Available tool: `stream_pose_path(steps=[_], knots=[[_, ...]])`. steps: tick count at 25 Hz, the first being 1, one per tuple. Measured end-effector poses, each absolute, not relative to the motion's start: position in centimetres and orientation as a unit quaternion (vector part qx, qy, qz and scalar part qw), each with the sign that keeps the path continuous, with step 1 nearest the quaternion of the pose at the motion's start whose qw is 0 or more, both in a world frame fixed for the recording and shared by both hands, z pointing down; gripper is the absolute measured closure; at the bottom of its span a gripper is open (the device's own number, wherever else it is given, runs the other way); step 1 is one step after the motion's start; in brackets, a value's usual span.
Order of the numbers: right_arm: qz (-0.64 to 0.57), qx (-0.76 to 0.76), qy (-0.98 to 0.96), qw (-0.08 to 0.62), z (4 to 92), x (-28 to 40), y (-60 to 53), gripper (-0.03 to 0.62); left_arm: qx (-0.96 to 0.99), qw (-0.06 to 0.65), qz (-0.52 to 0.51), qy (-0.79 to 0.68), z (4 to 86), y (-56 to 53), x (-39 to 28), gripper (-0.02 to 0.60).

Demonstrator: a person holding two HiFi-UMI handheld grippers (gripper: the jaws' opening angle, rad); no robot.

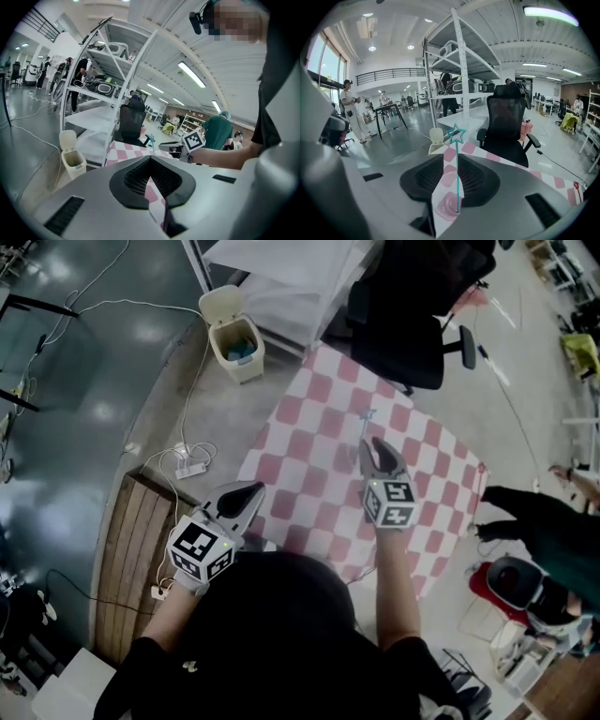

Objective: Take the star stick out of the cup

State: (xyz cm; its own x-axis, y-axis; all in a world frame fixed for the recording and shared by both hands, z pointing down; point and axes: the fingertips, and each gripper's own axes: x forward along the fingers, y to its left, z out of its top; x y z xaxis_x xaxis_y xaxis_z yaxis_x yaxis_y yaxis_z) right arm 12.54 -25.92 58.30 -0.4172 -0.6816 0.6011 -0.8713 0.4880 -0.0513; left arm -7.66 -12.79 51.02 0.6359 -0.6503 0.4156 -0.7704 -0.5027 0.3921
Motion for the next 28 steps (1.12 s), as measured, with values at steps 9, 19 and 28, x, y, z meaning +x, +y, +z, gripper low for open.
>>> stream_pose_path(steps=[9,19,28], knots=[[0.195,0.457,-0.818,0.288,61.3,11.8,-28.6,0.502,0.839,0.300,0.109,-0.441,52.2,-12.6,-8.6,0.541],[0.184,0.466,-0.808,0.310,62.2,11.5,-29.3,0.549,0.829,0.306,0.108,-0.455,52.5,-11.9,-9.7,0.541],[0.171,0.475,-0.811,0.296,60.8,11.7,-28.3,0.564,0.833,0.299,0.103,-0.454,51.9,-11.1,-9.6,0.541]])
